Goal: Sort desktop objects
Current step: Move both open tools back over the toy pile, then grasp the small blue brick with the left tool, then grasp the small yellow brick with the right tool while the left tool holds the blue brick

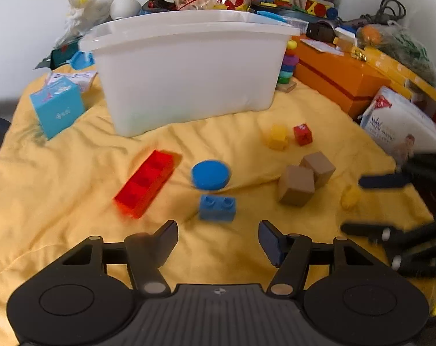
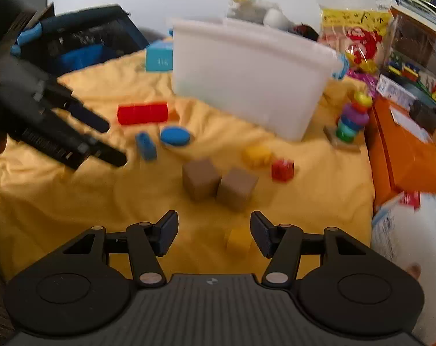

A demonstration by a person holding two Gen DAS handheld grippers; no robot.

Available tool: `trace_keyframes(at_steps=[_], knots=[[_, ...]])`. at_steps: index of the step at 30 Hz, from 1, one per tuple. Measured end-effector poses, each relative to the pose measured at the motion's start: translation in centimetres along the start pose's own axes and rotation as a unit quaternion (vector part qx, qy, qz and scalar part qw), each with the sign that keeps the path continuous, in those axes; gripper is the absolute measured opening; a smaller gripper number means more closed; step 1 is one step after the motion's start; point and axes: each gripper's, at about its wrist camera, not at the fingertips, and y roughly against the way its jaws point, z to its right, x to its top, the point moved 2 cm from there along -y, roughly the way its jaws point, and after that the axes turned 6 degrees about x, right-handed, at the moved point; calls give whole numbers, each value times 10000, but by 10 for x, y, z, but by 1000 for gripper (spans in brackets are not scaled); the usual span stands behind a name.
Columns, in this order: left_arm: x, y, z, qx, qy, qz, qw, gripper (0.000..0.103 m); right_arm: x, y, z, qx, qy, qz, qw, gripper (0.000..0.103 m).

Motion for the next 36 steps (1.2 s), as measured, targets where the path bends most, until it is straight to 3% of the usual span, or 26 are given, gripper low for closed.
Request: trace_keyframes(at_steps=[3,5,7,8,12,15,21,24,25,29,30,32,36], knots=[[4,-13,6,68,-58,30,10000,58,-3,-1,0,-206,-63,-16,9998,58],[6,-23,8,86,12,-77,9999,42,-8,-1,1,-313,-61,-57,9995,51],[7,-29,6,23,143,-89,9999,35,-10,-2,4,-382,-93,-124,9992,40],[8,-31,5,49,161,-47,9998,35,-13,-2,5,-437,-149,-151,9988,39],[10,-32,5,-73,-37,-8,10000,34,-16,-2,11,-441,-450,-166,9979,37],[6,-23,4,-495,-362,-236,9978,34,-14,0,10,-473,-328,-129,9983,37],[-23,6,15,-1231,-1172,-672,9831,35,-12,6,13,-316,-281,35,9991,37],[-32,10,27,-991,-1650,-552,9797,41,-11,3,7,-223,-62,-3,9997,36],[-32,12,29,-941,-1655,-529,9803,45,-10,0,5,-294,24,-44,9996,36],[-34,23,37,-708,-1576,-319,9845,46,-10,-13,5,-526,180,-234,9982,33],[-33,26,37,-617,-1529,-291,9859,46,-11,-16,6,-515,208,-295,9980,28],[-32,30,38,-512,-1384,-294,9886,46,-12,-17,10,-454,172,-296,9984,28],[-30,33,34,-541,-604,-547,9952,46,-11,-13,21,-195,-249,-257,9992,28]])
